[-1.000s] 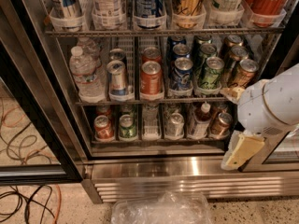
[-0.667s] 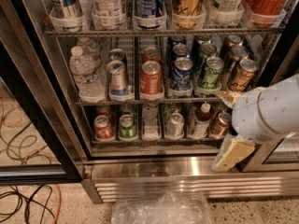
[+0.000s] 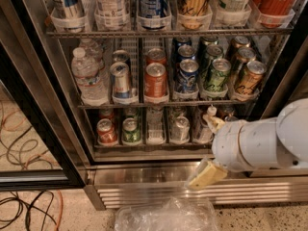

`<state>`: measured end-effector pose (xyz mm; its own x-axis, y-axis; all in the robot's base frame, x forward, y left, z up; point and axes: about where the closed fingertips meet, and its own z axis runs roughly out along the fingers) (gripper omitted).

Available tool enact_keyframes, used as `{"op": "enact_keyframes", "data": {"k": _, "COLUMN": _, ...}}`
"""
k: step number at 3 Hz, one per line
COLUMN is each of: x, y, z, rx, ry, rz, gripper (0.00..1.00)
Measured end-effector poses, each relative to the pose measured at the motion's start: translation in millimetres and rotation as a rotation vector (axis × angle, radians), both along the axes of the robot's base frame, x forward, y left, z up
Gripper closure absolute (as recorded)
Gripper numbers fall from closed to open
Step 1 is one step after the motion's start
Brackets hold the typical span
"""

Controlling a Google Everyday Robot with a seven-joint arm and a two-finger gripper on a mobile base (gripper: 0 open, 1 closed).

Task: Pick blue plastic bottle from bottom shelf of fridge

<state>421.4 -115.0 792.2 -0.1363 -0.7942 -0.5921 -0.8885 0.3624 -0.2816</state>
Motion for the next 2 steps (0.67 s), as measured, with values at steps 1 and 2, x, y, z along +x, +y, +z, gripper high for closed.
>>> {"op": "enact_keyframes", "data": {"k": 1, "x": 1.2, "y": -1.1, "z": 1.7, "rx": 0.000, "ry": -0.003, "rz": -0.002, "gripper": 0.00}}
{"op": "enact_keyframes", "data": {"k": 2, "x": 1.5, "y": 2.7, "z": 1.0, "rx": 0.054, "ry": -0.006, "rz": -0.017, "gripper": 0.00}}
